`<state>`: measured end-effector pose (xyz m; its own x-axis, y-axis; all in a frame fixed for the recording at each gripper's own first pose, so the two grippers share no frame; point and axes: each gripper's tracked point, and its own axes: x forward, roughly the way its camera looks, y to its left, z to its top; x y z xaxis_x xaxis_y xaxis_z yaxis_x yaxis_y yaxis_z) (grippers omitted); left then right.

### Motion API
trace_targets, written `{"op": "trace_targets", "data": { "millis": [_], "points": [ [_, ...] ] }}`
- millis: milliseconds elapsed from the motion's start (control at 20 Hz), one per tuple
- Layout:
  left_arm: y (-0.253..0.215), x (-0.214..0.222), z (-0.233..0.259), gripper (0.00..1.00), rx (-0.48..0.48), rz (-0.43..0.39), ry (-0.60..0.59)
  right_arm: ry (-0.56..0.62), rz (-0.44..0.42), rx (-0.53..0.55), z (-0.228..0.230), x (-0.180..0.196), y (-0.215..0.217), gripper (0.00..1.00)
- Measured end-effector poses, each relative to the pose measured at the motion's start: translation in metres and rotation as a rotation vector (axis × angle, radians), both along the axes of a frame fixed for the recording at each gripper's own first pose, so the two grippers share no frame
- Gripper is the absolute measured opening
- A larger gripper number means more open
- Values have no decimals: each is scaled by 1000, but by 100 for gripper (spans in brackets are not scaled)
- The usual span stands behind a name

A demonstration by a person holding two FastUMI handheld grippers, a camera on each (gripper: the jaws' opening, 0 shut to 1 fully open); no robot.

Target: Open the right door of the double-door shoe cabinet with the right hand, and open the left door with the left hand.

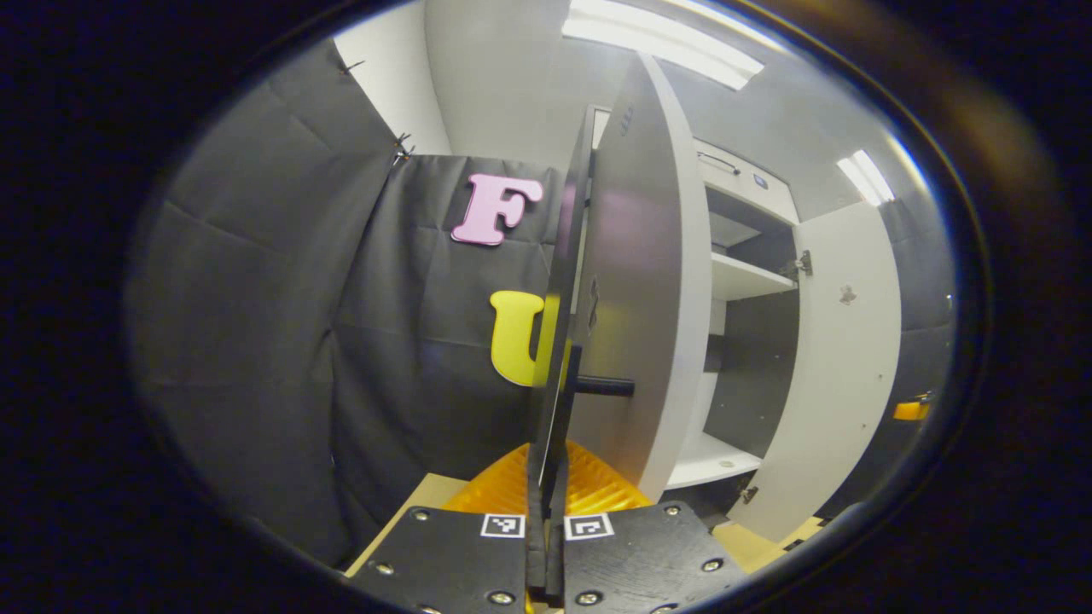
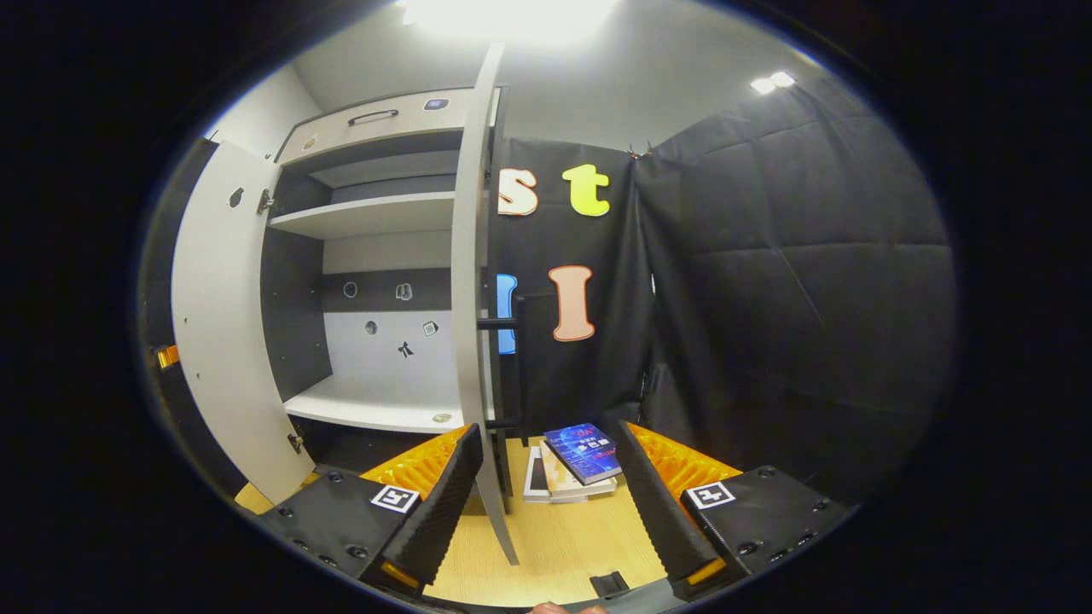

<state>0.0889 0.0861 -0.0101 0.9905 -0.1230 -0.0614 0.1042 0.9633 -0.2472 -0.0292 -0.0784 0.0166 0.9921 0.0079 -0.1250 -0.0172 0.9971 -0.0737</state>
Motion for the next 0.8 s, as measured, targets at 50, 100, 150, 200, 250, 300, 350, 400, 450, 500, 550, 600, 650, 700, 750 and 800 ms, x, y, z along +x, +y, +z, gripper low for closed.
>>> {"op": "trace_targets", "data": {
  "millis": [50,100,150,200,250,300,350,400,450,500,550,600,650,700,750,800],
  "points": [
    [1,-1,-1,0,11,9,8,-3,14,14,0,2,4,98],
    [0,-4,1,0,25,19,16,2,28,33,-2,4,8,98],
    [2,-8,3,1,41,35,24,8,42,56,-4,6,12,98],
    [2,-13,3,1,59,44,34,16,57,77,-7,6,15,98],
    [1,-19,3,1,77,54,47,18,73,92,-8,5,18,98],
    [0,-26,3,1,91,59,59,13,91,98,-8,5,20,98],
    [0,-32,5,2,105,68,71,18,126,100,-9,4,25,98],
    [-1,-40,9,2,117,76,74,34,144,100,-14,4,28,98],
    [-2,-48,16,1,129,87,73,45,155,101,-18,4,25,98],
    [-1,-56,21,1,138,102,73,51,166,103,-18,5,27,98],
    [1,-65,24,1,147,125,71,56,176,103,-18,5,27,98],
    [4,-75,30,0,149,156,61,57,183,100,-17,5,28,98],
    [7,-84,37,2,145,184,46,56,189,94,-17,4,27,98],
    [8,-90,44,2,140,204,28,52,191,86,-15,4,27,98],
    [9,-95,49,2,135,221,7,47,192,80,-15,4,27,98],
    [7,-99,54,3,131,228,-11,41,195,74,-14,4,28,98]
  ]
}}
